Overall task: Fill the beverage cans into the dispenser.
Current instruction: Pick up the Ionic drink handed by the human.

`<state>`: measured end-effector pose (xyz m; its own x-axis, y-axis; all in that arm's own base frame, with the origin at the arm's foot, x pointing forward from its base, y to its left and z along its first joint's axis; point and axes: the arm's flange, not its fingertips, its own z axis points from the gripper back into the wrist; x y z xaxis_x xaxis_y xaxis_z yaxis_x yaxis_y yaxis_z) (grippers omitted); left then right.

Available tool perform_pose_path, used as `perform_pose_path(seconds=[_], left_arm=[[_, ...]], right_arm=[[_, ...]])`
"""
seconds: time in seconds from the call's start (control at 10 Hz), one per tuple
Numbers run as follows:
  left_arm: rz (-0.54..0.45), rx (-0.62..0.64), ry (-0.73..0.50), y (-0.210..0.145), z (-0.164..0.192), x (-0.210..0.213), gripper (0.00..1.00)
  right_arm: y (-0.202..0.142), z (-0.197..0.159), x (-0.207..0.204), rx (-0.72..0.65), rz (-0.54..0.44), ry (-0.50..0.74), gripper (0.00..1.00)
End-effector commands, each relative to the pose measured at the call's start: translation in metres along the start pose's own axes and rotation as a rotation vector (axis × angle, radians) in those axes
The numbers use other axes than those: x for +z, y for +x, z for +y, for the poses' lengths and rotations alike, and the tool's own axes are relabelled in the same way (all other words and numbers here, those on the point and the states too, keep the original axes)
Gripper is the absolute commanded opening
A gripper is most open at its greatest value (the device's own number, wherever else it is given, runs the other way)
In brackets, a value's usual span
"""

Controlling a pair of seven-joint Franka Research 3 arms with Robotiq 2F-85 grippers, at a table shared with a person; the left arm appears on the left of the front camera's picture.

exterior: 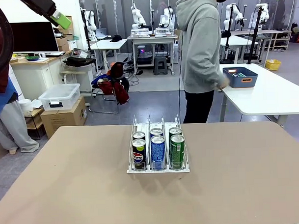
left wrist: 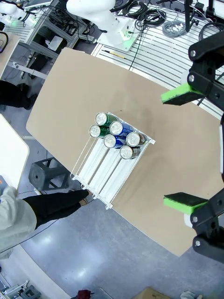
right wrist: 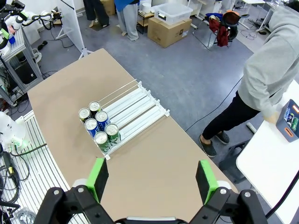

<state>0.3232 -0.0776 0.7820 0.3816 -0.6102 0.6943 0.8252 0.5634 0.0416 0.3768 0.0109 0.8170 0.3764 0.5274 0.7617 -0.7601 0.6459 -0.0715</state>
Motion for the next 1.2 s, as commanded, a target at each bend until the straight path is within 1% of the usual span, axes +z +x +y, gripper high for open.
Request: perform_pose_path(seconds=[0.0, 1.1], left_arm=[[0.004, 0.0, -0.004, -0.0002, 0.0002, -0.0012, 1.0], [0.004, 0.0, -0.004, -0.0002, 0.0002, -0.0012, 1.0]], right_arm=[[-0.0012, 0.0012, 0.0003, 0.0, 0.0, 0.003, 1.0], [-0.0012, 0.0012, 0.0003, 0.0, 0.0, 0.003, 1.0]])
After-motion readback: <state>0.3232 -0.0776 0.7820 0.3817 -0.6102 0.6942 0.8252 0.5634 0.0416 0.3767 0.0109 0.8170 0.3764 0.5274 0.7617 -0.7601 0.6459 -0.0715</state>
